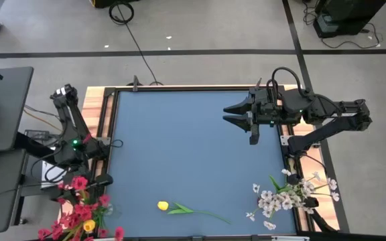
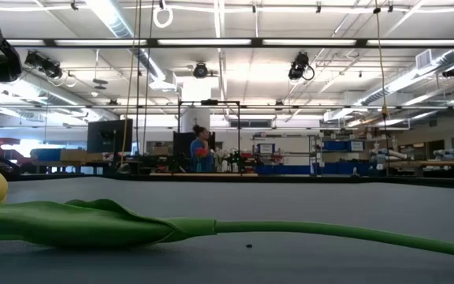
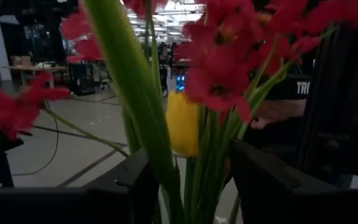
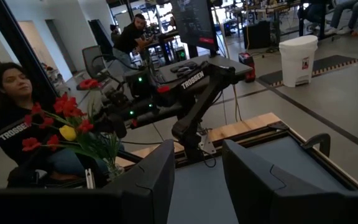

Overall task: Sort flowers into vase by color
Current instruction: Put the red flowers into the transparent vase

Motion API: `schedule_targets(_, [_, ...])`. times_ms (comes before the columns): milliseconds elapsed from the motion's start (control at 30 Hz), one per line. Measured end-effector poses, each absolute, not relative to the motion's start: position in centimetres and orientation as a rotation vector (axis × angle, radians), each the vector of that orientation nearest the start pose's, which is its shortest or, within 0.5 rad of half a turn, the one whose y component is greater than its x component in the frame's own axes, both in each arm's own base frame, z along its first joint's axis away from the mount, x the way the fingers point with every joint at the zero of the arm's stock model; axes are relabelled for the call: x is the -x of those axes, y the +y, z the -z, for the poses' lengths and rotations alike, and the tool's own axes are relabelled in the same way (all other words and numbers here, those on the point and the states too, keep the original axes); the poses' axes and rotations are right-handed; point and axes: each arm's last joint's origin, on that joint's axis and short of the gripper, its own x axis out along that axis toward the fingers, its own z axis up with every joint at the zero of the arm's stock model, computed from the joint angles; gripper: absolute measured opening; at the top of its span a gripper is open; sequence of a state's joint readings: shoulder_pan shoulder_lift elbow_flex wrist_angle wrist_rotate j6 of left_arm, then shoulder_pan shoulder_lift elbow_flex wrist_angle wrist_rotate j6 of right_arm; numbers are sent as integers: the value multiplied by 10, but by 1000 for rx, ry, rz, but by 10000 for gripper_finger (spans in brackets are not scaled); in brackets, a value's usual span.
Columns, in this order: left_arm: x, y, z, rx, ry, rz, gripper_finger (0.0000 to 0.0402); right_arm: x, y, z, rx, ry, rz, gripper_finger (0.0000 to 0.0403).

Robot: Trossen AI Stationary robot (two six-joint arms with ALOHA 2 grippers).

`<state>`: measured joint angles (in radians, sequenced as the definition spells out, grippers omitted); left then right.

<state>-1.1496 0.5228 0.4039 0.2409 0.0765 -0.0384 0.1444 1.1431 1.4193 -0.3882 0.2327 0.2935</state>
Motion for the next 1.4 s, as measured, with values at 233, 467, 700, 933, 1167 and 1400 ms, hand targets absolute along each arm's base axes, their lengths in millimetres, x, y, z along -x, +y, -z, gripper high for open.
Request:
schedule_targets(233, [-53, -124, -287, 24, -1, 1224, 195, -224, 26, -458, -272, 96, 103, 144])
schedule_targets(467, [-50, -117, -309, -20, 64, 1217, 195, -224, 26, -458, -272, 96, 104, 144])
schedule_targets(700, [-46, -103, -339, -55, 218, 1163, 195, -224, 26, -458, -272, 96, 104, 144])
schedule_targets(933, [-41, -94, -374, -70, 346, 1144, 195, -224, 26, -458, -272, 96, 104, 144])
schedule_targets(1167, [-36, -77, -403, -114, 451, 1037, 186, -224, 26, -458, -272, 96, 104, 144])
schedule_targets(1400, [-34, -63, -428, -75, 418, 928, 168, -224, 26, -458, -272, 96, 104, 144])
